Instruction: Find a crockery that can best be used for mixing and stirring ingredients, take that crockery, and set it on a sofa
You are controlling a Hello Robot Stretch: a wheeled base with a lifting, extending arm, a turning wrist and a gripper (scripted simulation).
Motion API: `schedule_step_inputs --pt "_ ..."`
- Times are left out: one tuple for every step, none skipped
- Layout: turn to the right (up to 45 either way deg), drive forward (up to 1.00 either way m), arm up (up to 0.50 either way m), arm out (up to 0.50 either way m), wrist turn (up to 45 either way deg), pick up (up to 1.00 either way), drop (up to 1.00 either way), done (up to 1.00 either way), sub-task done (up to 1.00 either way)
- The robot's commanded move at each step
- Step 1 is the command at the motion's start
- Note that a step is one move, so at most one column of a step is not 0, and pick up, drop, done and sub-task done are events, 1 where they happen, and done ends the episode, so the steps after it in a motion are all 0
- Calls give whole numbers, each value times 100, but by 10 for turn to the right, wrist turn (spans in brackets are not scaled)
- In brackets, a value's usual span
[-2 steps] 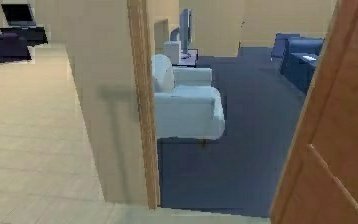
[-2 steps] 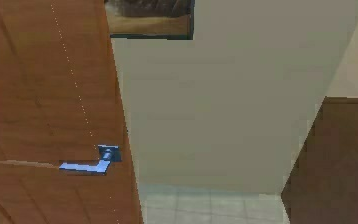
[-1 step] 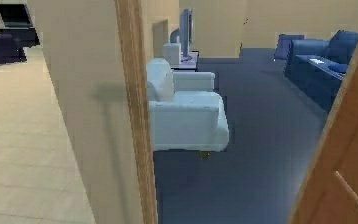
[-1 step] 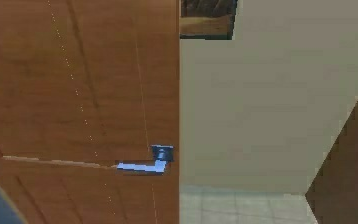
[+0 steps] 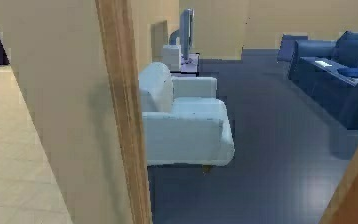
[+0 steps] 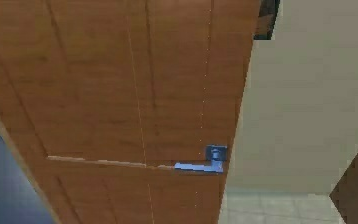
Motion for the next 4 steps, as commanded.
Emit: schedule_step_inputs --pt "240 0 0 0 0 0 0 0 0" --pt "0 95 0 0 0 0 0 0 0" --pt "300 0 0 0 0 0 0 0 0" --pt "0 40 0 0 0 0 0 0 0"
